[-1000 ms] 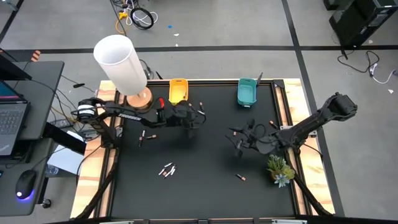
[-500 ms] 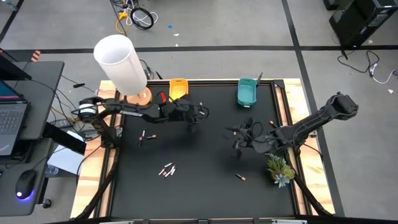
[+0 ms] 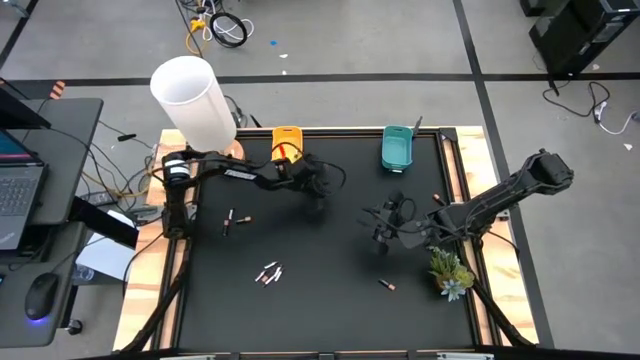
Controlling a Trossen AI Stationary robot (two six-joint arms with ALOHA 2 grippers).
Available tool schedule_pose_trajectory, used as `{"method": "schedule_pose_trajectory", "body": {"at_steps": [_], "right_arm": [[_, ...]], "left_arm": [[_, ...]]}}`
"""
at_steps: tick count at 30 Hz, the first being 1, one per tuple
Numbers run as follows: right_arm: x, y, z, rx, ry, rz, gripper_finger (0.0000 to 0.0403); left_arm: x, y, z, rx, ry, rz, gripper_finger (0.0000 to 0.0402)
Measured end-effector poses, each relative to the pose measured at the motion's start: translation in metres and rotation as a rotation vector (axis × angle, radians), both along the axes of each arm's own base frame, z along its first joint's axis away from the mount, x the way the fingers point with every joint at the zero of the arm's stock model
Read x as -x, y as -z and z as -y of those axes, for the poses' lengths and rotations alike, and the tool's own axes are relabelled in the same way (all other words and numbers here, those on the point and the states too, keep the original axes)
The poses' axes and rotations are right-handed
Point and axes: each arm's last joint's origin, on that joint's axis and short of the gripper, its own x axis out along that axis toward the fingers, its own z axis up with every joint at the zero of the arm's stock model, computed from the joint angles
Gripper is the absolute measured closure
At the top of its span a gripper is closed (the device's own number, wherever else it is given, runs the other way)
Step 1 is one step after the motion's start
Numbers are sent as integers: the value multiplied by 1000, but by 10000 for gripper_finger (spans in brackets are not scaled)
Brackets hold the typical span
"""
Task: Sort batteries
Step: Put the silver battery into the yellow bin
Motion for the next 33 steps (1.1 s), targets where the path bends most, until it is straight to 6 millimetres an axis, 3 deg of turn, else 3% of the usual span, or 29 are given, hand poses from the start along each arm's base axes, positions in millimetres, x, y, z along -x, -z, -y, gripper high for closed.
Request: {"method": "schedule_pose_trajectory", "body": {"at_steps": [7, 10, 16, 23, 33], "right_arm": [[15, 25, 10, -37, 22, -5, 228], [25, 28, 16, -91, 65, 9, 229], [42, 31, 29, -182, 157, -112, 231], [50, 30, 59, -410, 325, -336, 232], [47, 45, 87, -534, 430, -440, 232]], "left_arm": [[-9, -6, -7, -8, 1, -17, 240], [-9, -15, 0, -8, 2, -2, 240], [-17, -18, 41, -21, 77, -8, 240], [-23, -15, 89, -106, 168, 68, 240], [-2, -8, 103, -96, 177, 197, 240]]}}
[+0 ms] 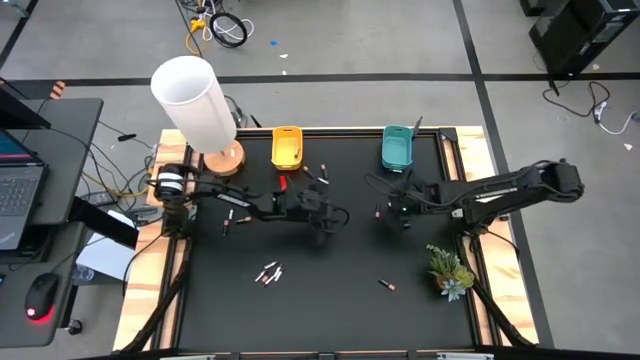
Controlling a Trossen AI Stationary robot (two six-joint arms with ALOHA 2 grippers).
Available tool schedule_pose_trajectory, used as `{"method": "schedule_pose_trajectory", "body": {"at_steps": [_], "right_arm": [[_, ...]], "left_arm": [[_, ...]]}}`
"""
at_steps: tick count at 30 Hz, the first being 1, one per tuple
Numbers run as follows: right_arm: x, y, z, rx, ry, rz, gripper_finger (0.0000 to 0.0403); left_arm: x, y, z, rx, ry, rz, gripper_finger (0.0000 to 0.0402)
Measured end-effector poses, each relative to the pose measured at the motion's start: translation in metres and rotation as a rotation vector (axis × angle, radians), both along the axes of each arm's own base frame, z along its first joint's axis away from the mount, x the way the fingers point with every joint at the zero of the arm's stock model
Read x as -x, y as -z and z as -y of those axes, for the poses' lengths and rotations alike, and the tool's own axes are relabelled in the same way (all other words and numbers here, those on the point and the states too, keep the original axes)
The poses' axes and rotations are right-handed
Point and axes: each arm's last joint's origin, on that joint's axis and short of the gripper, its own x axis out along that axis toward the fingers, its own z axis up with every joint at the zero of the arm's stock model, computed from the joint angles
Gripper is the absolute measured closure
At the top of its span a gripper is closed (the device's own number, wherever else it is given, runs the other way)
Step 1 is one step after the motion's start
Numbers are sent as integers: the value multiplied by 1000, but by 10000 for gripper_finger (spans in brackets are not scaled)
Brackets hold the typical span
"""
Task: Sort batteries
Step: Put the silver battery into the yellow bin
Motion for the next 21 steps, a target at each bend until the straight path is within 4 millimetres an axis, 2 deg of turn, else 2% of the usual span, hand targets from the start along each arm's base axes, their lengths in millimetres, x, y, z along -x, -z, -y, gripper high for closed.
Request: {"method": "schedule_pose_trajectory", "body": {"at_steps": [6, 11, 15, 21], "right_arm": [[-4, 10, 5, -30, 7, -50, 232], [-5, 16, 8, -56, 16, -80, 232], [-6, 19, 12, -79, 26, -82, 232], [-11, 31, 19, -133, 42, -110, 244]], "left_arm": [[30, -11, 0, 23, -17, 140, 240], [56, -16, -1, 24, -58, 171, 240], [68, -18, 0, 25, -67, 187, 240], [74, -15, 1, 27, -67, 193, 240]]}}
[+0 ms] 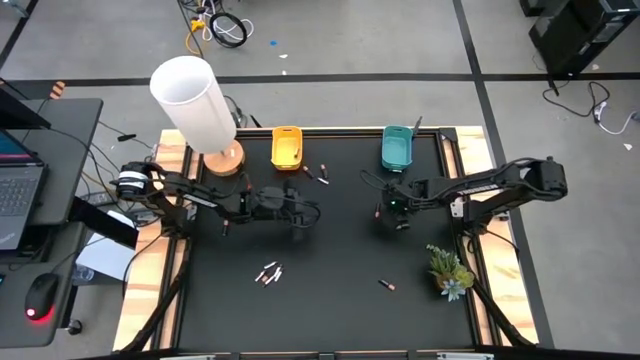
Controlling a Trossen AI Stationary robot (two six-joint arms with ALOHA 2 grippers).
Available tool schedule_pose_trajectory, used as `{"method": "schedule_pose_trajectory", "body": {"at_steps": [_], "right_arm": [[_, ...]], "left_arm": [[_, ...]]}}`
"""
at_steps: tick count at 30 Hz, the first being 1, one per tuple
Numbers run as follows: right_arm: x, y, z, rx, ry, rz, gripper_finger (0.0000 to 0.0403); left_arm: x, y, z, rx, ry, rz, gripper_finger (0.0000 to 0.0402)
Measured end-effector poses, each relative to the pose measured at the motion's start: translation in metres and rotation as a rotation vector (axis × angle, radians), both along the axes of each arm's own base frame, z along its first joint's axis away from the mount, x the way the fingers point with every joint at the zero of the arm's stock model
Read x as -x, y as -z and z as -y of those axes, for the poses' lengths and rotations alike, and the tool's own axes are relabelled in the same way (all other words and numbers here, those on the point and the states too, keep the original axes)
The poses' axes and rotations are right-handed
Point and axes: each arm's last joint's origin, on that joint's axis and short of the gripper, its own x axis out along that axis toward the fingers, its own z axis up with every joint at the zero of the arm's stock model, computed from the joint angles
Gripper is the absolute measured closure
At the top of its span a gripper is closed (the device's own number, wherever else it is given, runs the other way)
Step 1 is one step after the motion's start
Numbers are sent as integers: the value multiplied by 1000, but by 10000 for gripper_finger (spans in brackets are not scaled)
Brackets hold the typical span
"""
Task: Sort batteries
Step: Put the silver battery into the yellow bin
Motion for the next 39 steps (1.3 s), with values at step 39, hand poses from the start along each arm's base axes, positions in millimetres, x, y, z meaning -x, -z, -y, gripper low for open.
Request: {"method": "schedule_pose_trajectory", "body": {"at_steps": [39], "right_arm": [[-67, -68, -24, 272, -348, 684, 382]], "left_arm": [[-20, 20, 0, 202, 15, 206, 239]]}}
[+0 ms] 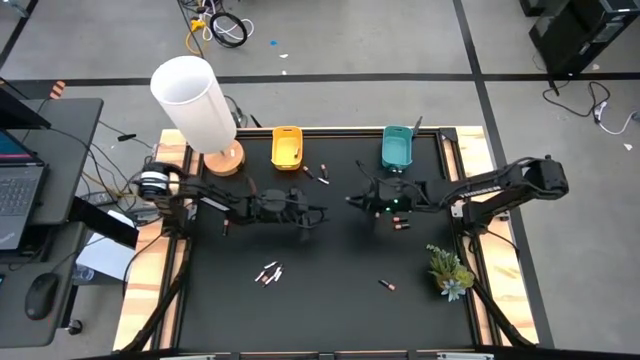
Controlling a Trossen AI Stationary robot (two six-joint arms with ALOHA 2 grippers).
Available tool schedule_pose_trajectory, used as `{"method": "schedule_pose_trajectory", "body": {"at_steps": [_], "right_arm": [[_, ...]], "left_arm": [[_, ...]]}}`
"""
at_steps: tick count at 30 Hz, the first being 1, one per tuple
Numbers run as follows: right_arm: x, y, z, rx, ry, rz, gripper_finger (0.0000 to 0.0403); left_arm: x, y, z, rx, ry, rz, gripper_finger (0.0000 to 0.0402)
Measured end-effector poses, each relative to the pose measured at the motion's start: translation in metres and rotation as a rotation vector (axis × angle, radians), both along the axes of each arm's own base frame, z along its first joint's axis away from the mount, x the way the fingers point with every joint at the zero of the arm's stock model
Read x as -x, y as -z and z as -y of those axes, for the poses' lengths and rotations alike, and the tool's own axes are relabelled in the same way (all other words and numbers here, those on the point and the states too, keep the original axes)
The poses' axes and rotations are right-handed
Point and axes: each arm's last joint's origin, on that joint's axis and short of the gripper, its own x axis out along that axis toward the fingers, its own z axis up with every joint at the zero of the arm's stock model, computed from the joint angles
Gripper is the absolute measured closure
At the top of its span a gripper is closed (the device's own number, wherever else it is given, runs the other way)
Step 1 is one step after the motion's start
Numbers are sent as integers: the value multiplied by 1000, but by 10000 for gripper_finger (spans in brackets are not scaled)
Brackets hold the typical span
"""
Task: Sort batteries
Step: Put the silver battery into the yellow bin
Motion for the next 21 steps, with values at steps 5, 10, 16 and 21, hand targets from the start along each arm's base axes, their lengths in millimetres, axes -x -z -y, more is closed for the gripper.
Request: {"method": "schedule_pose_trajectory", "body": {"at_steps": [5, 10, 16, 21], "right_arm": [[-7, -8, -14, 118, -29, 179, 382], [-12, -17, -22, 185, -67, 292, 382], [-20, -15, -25, 219, -82, 350, 382], [-26, -10, -27, 231, -96, 368, 382]], "left_arm": [[-6, -6, -1, 28, -23, 139, 239], [-15, -17, -1, 34, 11, 184, 239], [-24, -29, 2, 28, 57, 219, 239], [-26, -32, 1, 8, 45, 237, 239]]}}
